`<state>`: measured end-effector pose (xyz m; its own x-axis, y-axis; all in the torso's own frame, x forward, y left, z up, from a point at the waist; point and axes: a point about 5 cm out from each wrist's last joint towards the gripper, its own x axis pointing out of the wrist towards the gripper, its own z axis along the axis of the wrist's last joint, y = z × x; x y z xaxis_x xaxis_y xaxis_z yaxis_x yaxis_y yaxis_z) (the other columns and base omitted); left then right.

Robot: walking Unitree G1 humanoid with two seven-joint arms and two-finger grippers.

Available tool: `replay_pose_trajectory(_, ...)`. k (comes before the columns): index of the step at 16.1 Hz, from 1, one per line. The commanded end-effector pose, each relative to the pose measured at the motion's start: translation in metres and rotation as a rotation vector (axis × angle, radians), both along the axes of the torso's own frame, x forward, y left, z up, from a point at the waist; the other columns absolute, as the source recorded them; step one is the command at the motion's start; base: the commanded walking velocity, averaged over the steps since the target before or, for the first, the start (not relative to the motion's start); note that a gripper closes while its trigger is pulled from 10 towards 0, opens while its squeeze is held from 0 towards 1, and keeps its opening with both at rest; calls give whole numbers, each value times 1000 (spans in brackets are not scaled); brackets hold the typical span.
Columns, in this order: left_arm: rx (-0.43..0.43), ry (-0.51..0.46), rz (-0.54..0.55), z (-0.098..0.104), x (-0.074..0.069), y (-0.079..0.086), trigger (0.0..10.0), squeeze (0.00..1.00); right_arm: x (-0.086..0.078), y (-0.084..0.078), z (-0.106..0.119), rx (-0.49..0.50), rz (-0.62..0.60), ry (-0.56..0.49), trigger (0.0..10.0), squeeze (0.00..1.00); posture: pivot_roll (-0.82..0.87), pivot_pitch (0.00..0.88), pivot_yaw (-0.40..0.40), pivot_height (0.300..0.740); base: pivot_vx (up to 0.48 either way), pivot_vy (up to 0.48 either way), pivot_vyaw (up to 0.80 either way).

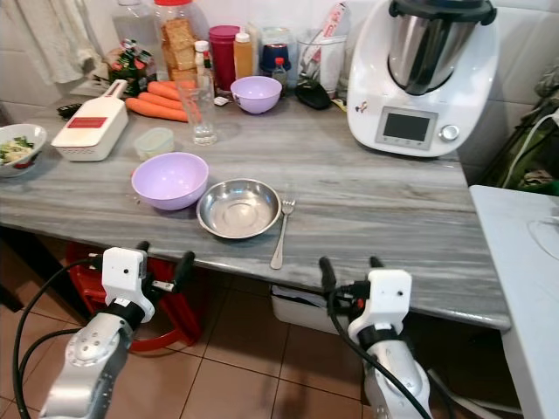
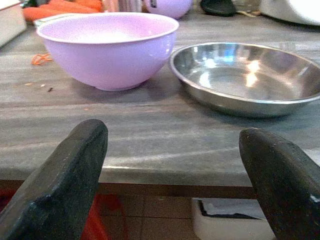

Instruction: Setting the table

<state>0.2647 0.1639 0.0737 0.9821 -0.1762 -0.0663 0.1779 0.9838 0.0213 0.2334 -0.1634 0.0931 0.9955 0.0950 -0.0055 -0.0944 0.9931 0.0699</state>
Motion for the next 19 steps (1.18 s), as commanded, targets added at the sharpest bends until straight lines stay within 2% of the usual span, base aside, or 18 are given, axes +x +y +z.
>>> replay_pose_trajectory(1,35,9,47,-4,2,4,10000,0,4,-4,12,-34,-25,-57,10000,0,-42,0,-13,740,0,0,0)
replay_pose_trajectory(3,63,13,86,-6,6,7,10000,0,5,-8,11,-34,-56,-33,10000,0,-52,0,-10,740,0,0,-209)
replay_pose_trajectory(4,47,19,73,-6,7,6,10000,0,4,-7,10,-33,-48,-34,10000,0,-61,0,-5,740,0,0,-563)
replay_pose_trajectory(9,72,13,46,-6,13,-8,10000,0,5,-8,15,-28,-44,-39,10000,0,-84,0,-6,740,0,0,-200)
replay_pose_trajectory(12,89,4,40,-5,14,-10,10000,0,8,-8,16,20,-63,-40,10000,0,-62,0,-4,740,-251,0,0)
replay_pose_trajectory(15,101,5,45,-6,14,-5,10000,0,14,-8,17,50,-96,-44,10000,0,-57,0,-5,740,-271,0,0)
replay_pose_trajectory(19,107,-1,53,-3,15,-5,10000,0,16,1,16,63,-73,-33,10000,0,-36,0,-16,740,-311,0,0)
